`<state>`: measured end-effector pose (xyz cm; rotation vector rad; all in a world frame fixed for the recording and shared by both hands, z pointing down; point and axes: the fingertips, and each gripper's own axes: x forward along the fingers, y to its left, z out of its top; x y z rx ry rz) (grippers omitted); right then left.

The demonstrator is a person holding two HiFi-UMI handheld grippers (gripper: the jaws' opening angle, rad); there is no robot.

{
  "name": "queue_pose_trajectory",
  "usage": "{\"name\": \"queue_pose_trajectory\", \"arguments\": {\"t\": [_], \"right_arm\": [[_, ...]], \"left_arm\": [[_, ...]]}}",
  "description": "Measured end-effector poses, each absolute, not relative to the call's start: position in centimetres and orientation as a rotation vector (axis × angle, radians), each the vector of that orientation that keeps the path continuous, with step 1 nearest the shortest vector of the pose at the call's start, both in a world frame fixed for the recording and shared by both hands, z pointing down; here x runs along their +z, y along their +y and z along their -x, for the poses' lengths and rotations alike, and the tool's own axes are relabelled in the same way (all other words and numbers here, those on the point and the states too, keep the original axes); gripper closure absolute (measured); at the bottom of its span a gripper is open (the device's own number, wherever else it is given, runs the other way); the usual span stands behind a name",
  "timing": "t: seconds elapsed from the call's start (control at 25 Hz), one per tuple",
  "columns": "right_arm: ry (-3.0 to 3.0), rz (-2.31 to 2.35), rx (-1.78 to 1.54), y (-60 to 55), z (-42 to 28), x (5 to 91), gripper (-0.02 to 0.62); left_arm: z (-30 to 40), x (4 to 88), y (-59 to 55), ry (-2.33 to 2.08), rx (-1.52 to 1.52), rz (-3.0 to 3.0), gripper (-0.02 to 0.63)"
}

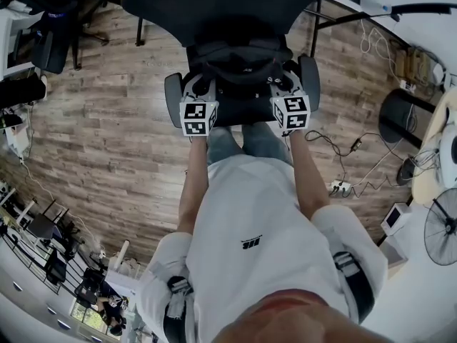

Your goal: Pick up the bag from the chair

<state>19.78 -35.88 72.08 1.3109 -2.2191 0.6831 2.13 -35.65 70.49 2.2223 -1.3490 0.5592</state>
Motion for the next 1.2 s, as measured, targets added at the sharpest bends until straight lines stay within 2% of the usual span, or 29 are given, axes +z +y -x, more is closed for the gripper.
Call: {"name": "queue_pose_trajectory", "arguments": {"t": [0.28, 1.2], "right_arm": [[-2.201, -1.371, 0.804, -35.8, -19.9, 70.9, 0.581], [-2.267, -1.36, 0.818, -37.5, -20.0, 65.3, 0.588]], "left_arm": [[-2.0, 69.6, -35.5, -1.362, 0.511, -2.172, 0.588], [-2.0, 63.9, -37.5, -1.385, 0.445, -2.191, 0.589]]}}
